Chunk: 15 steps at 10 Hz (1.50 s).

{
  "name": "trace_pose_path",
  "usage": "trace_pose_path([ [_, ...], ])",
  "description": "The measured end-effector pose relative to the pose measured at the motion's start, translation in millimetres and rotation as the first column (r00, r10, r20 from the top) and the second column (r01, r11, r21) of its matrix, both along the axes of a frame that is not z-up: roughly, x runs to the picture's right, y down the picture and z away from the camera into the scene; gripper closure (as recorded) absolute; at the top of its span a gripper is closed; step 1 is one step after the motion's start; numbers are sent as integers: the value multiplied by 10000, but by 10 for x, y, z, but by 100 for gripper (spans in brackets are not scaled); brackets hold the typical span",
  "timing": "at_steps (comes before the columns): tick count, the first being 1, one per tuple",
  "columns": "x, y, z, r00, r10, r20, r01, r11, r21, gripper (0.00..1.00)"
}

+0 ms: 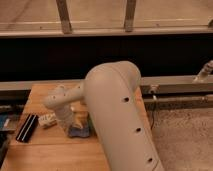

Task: Wipe the white sponge on the table

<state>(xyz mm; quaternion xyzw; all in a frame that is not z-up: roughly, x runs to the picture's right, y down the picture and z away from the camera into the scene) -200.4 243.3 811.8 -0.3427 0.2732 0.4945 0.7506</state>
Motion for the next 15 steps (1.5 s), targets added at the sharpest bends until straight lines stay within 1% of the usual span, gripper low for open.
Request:
trace_pose_path([
  [3,-11,-8,-21,10000,3,29,-3,10000,21,100],
  [4,-35,-62,-83,9998,43,172,-47,9997,232,100],
  [6,-73,-236,-261,9990,107,437,-137,9976,676,100],
  [8,-221,-291,-378,9958,47,918,-136,9953,961,100],
  [10,-354,-252,-457,9904,-124,1374,-21,9945,1048,100],
  [12,-501,-170,-512,9825,-289,1838,108,9950,991,100],
  [14,-559,-87,-573,9781,-495,2021,304,9949,963,100],
  [15,-500,-64,-588,9808,-425,1901,246,9951,958,100],
])
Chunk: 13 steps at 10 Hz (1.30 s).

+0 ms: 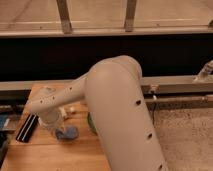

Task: Wipe the white sponge on the table

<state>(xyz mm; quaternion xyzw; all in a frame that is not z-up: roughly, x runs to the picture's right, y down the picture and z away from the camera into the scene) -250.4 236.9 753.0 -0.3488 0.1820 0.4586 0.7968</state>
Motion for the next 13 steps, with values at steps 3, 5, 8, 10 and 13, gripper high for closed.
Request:
trace_pose_path([
  [3,401,24,82,9965,347,-760,-359,9992,-152,100],
  [5,555,-73,254,9924,469,-1140,-495,9986,-203,100],
  [8,570,-339,513,9898,433,-1355,-439,9990,-9,100],
  [10,359,-572,554,9920,244,-1242,-199,9991,374,100],
  [13,-26,-789,324,9994,-165,-304,191,9960,872,100],
])
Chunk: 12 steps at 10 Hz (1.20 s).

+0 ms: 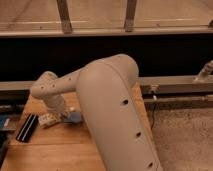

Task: Wipe the white sponge on the table

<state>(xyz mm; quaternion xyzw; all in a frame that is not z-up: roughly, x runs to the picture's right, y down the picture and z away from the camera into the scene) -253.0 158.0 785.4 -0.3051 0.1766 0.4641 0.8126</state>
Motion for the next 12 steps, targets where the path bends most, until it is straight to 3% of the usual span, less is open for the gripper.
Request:
trace_pose_path([
  [3,-110,150,-227,9942,-49,1077,53,10000,-34,100],
  [6,-162,616,-447,9893,-322,1423,363,9990,-263,100],
  [8,61,840,-451,9921,-136,1247,207,9982,-558,100],
  [12,478,943,-272,9985,452,315,-420,9945,-955,100],
])
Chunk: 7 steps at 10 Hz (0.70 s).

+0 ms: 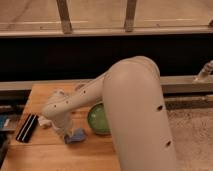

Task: Wipe the white sponge on the table

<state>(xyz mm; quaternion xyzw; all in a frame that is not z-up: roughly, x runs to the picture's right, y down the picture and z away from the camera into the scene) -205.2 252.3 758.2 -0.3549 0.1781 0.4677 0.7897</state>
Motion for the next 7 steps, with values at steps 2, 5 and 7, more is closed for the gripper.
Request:
trace_pose_path([
  [2,135,-91,157,9987,144,-482,-148,9999,-63,100],
  [5,23,-311,313,9982,39,-597,-31,9999,136,100],
  [7,-82,-455,373,9985,-49,-539,62,9997,245,100],
])
